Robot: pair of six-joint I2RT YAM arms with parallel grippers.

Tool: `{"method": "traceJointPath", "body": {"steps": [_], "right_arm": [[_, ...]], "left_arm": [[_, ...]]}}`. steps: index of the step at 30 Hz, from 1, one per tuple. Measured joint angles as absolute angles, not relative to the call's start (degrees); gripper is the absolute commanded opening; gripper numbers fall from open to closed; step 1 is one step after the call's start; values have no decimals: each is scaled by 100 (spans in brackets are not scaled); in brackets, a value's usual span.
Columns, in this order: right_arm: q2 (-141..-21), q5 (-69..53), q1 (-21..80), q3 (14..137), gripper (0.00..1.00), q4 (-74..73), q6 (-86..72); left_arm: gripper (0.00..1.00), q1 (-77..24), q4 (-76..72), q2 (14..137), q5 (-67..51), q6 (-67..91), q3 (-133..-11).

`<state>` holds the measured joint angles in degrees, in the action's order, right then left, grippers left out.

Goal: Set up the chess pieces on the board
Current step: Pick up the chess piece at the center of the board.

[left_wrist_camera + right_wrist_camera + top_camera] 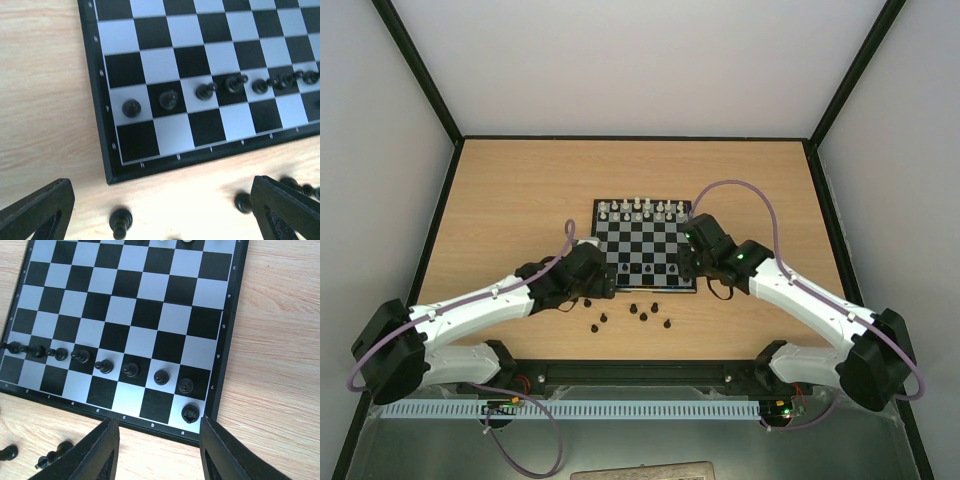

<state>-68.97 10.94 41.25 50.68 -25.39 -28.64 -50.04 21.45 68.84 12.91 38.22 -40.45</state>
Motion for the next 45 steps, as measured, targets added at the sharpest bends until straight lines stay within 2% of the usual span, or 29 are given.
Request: {"method": "traceJointPath", "body": {"steps": [7,14,19,25,29,32,45], "right_arm": [[-6665,856,4125,4989,45,-2526,-2842],[-6521,567,4125,4969,45,-2432,-2805],[-6482,414,4125,4950,45,-2410,-2779],[-6462,329,4125,4925,45,-2403,-2757],[-6460,294,4125,4923,45,-2403,-2744],[-6460,285,4125,4923,45,-2403,-2740],[-6460,257,4125,4910,45,-2394,-2740]], "left_arm": [[99,-5437,2816,6772,1138,4257,-4136],[98,-5826,3476,6154,923,4724,-4097],[82,-6333,3776,6230,963,5087,-4097],[53,-6886,3806,6914,1212,5443,-4038],[41,-6925,3704,7273,1332,5518,-3959],[38,-6925,3579,7465,1393,5520,-3946],[35,-6925,3260,7780,1441,5443,-3946]]}}
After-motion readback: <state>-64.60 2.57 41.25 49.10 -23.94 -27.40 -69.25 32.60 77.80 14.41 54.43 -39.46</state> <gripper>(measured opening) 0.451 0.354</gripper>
